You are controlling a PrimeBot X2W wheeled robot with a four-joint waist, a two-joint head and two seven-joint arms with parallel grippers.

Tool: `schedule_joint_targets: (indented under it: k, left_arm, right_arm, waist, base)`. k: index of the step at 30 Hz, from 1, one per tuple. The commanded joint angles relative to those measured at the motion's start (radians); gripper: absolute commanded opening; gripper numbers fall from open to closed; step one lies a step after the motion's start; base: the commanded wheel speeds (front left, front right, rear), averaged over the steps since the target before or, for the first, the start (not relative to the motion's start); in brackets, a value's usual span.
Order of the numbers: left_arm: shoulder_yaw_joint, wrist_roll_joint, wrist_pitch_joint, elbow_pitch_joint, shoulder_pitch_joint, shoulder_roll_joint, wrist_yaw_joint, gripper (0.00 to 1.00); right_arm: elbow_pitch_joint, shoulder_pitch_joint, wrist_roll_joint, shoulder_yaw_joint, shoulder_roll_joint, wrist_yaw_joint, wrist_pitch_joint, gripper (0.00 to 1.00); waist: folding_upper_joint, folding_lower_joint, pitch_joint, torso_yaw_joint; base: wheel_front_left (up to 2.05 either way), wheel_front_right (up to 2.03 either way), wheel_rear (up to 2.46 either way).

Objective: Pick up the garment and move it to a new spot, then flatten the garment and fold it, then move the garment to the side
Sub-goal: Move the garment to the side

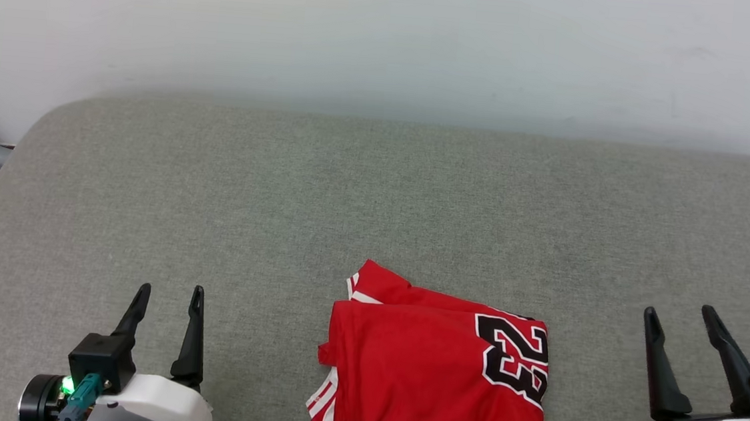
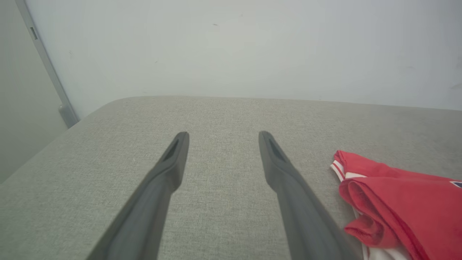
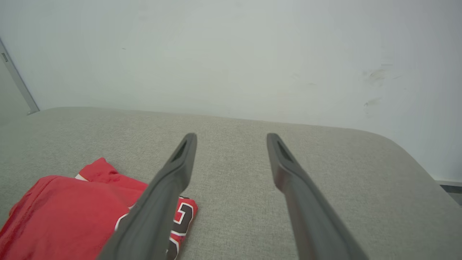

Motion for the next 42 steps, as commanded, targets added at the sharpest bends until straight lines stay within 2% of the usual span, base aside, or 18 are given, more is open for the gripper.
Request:
schedule_joint_targets:
  k: [1,4,6,12,16,20,25,31,32,33,34,42]
  left_arm:
    - [0.002,0.008,-0.002,-0.004,-0.015,-0.001,-0.003,1.0]
    - [0.006,0.007,-0.002,-0.017,-0.034,-0.009,-0.004,1.0]
    - [0.01,0.003,-0.002,-0.026,-0.047,-0.018,-0.005,1.0]
    - [0.009,0.002,-0.002,-0.06,-0.092,-0.042,-0.011,1.0]
    - [0.002,0.005,-0.002,-0.083,-0.12,-0.059,-0.016,1.0]
    - [-0.01,0.001,-0.002,-0.103,-0.152,-0.067,-0.023,1.0]
    - [-0.035,-0.009,-0.002,-0.122,-0.191,-0.077,-0.021,1.0]
    - [-0.057,-0.032,-0.002,-0.134,-0.205,-0.079,-0.008,1.0]
    - [-0.061,-0.037,-0.002,-0.134,-0.206,-0.079,-0.005,1.0]
    - [-0.063,-0.039,-0.002,-0.135,-0.206,-0.079,-0.001,1.0]
    - [-0.065,-0.043,-0.002,-0.135,-0.207,-0.079,0.001,1.0]
    - [-0.056,-0.026,-0.002,-0.113,-0.183,-0.079,0.004,1.0]
  right_arm:
    - [-0.005,0.007,0.007,-0.004,0.005,-0.001,0.002,1.0]
    - [0.005,0.007,0.082,-0.052,0.01,-0.001,0.055,1.0]
    - [0.019,0.001,0.145,-0.085,-0.01,-0.001,0.117,1.0]
    - [0.058,-0.025,0.365,-0.124,-0.085,-0.001,0.404,1.0]
    - [0.046,-0.035,0.449,-0.079,-0.14,-0.001,0.581,1.0]
    - [0.033,-0.057,0.514,-0.02,-0.161,-0.001,0.705,1.0]
    - [0.05,-0.089,0.565,0.035,-0.179,-0.001,0.795,1.0]
    - [0.137,-0.093,0.601,0.097,-0.193,-0.002,0.863,1.0]
    - [0.149,-0.095,0.602,0.107,-0.193,-0.002,0.866,0.57]
    - [0.158,-0.098,0.599,0.116,-0.194,-0.002,0.867,0.37]
    - [0.164,-0.101,0.598,0.122,-0.192,-0.002,0.864,0.0]
    - [0.13,-0.145,0.586,0.149,-0.223,-0.001,0.83,0.0]
  waist:
    - [0.0,0.0001,0.004,0.003]
    - [0.0,0.0001,0.026,0.02]
    - [0.0,0.0001,0.041,0.034]
    - [0.0,0.0001,0.101,0.084]
    - [0.0,0.0001,0.147,0.117]
    - [0.0,0.0001,0.201,0.151]
    - [0.0,0.0001,0.265,0.186]
    - [0.0,0.0001,0.302,0.205]
    - [0.0,0.0001,0.304,0.206]
    - [0.0,0.0001,0.305,0.207]
    - [0.0,0.0001,0.306,0.207]
    - [0.0,0.0001,0.253,0.18]
  base:
    - [0.0,0.0,0.0]
    - [0.0,0.0,0.0]
    - [0.0,0.0,0.0]
    - [0.0,0.0,0.0]
    - [0.0,0.0,0.0]
    - [0.0,0.0,0.0]
    - [0.0,0.0,0.0]
    - [0.0,0.0,0.0]
    - [0.0,0.0,0.0]
    - [0.0,0.0,0.0]
    - [0.0,0.0,0.0]
    - [0.0,0.0,0.0]
